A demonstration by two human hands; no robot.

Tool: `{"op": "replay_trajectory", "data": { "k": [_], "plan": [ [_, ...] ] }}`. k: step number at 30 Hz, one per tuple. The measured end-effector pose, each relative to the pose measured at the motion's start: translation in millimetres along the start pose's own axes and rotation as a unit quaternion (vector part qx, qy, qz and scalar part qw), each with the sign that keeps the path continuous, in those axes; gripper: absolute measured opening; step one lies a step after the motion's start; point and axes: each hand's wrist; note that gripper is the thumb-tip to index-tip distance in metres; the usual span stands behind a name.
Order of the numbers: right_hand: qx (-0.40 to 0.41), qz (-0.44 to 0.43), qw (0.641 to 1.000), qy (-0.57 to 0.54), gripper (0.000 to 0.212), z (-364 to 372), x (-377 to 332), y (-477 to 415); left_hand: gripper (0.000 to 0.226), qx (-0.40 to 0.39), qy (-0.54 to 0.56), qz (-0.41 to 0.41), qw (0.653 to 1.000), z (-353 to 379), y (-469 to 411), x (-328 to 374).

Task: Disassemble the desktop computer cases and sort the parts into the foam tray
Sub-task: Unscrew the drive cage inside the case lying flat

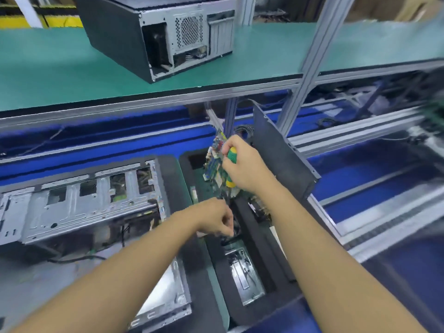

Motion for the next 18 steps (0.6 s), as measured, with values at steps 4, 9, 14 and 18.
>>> {"op": "replay_trajectory", "data": {
  "k": [4,9,14,18],
  "plan": [
    [0.023,0.035,0.999,0.002,0.019,-18.3,33.0,22.3,0.01,-0.112,-0.023,-0.032,0.993,46.8,-42.8,17.3],
    [0.034,0.06,0.998,0.006,0.028,-32.8,54.5,43.8,0.02,-0.146,-0.011,-0.09,0.985,84.6,-62.6,15.9],
    [0.045,0.051,0.998,-0.009,0.021,-45.2,53.3,43.8,0.032,-0.112,0.032,-0.112,0.987,76.0,-59.8,15.5],
    [0.062,0.001,0.998,-0.024,0.025,-46.1,24.7,27.5,0.023,0.023,0.129,-0.105,0.986,39.1,-40.1,15.0]
  ]
}}
Point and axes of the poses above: each hand's wrist, its own y-axis away from the middle knuckle, its own z-axis out of the palm, x = y × z, and after that the axes turned 11 degrees about z, right-handed
